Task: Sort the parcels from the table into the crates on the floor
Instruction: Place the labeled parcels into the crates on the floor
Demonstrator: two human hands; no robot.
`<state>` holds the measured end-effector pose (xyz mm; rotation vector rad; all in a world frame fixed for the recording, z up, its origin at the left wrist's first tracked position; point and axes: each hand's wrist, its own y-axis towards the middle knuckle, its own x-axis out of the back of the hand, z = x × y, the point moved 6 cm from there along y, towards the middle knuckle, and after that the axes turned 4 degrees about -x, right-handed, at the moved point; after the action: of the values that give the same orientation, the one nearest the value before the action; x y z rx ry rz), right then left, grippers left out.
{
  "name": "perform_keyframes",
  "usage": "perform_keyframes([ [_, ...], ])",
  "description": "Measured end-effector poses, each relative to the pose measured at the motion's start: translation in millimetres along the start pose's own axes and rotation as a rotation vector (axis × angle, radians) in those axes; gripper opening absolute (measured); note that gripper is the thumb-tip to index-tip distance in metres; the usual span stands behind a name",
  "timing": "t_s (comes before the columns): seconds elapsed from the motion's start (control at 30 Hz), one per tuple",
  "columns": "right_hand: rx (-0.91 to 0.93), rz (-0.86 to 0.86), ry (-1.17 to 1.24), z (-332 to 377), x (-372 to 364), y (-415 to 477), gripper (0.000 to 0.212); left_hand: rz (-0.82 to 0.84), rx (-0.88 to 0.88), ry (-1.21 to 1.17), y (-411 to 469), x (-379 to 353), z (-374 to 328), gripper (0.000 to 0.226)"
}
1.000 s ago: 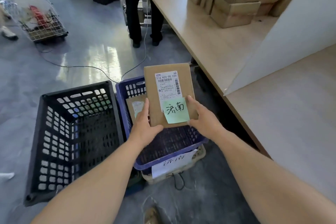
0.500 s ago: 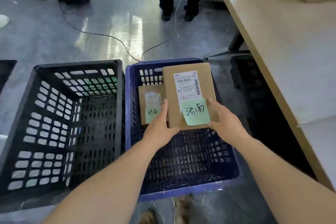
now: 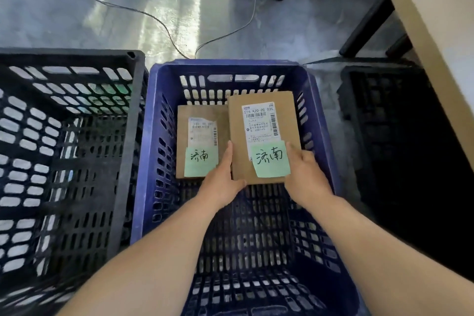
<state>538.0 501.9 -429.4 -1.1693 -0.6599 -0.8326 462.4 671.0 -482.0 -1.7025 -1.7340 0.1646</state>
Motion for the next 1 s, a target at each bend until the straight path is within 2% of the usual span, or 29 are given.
perform_keyframes([
  [0.1, -0.018, 0.007, -0.094, 3.0, -9.8, 14.5, 0.079, -0.008, 0.013, 0.080, 15.5, -1.7, 9.3, 0.100],
  [0.2, -0.071, 0.029, -0.206, 4.5, -22.8, 24.7, 0.082, -0.024, -0.023, 0.296, 29.0, -3.4, 9.4, 0.098],
  [0.37, 0.000, 0.043, -0.431, 13.9, -52.7, 42.1, 0.071, -0.013, -0.114, 0.605, 42.1, -11.5, 10.7, 0.085],
  [0.5, 0.003, 0.094, -0.411, 12.9, -67.7, 51.9, 0.080, -0.015, -0.106, 0.633, 47.9, -12.4, 16.4, 0.082],
  [0.67, -0.017, 0.227, -0.386, 12.0, -59.1, 31.2, 0.085, 0.064, -0.120, 0.588, 28.3, -5.8, 3.2, 0.081],
  [0.73, 0.008, 0.204, -0.397, 16.7, -49.5, 11.9, 0.077, 0.077, -0.143, 0.605, 9.3, 0.4, -4.7, 0.078],
  [0.87, 0.080, 0.044, -0.384, 32.9, -22.0, -37.4, 0.049, 0.009, -0.225, 0.687, -38.9, 16.5, -29.7, 0.072],
  [1.0, 0.099, -0.081, -0.369, 48.2, 6.3, -99.3, 0.046, -0.047, -0.292, 0.778, -95.5, 30.0, -62.2, 0.072],
])
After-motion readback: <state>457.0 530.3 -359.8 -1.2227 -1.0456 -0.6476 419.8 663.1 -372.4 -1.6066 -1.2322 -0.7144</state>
